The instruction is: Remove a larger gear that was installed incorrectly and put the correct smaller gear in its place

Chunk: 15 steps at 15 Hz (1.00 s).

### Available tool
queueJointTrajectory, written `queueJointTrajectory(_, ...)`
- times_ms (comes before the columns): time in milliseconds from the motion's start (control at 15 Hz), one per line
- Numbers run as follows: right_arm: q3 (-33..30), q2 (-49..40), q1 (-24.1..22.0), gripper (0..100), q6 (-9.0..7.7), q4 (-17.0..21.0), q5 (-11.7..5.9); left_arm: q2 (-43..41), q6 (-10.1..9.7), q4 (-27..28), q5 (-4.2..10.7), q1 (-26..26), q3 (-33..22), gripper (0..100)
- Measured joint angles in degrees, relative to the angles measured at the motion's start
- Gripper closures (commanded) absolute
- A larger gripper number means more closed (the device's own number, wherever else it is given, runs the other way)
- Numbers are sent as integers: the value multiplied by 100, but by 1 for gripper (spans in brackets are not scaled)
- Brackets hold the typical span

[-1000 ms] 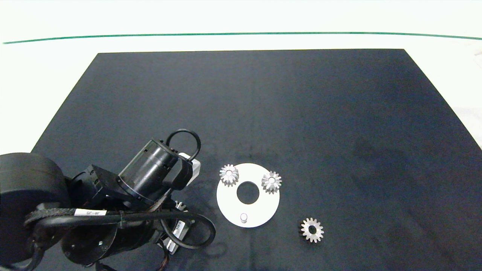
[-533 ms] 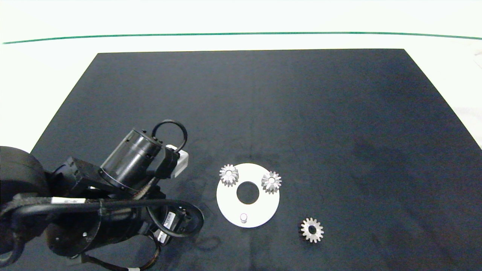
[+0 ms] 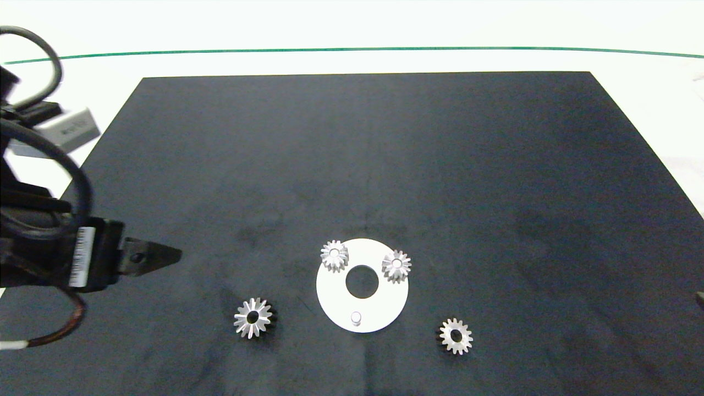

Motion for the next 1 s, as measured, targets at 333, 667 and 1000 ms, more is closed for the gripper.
queueJointTrajectory(333,195,367,816,0,-127,32,-188,-842,160,1469,5,625,-1137,0)
queueJointTrajectory(667,-573,1952,2277,0,-350,405,-1057,-1454,458,1499,5,1275,-1493,0)
queueJointTrajectory(1000,-1541,3437,3255,0,-363,796,-1349,-1645,472,1491,7,1265,-1493,0)
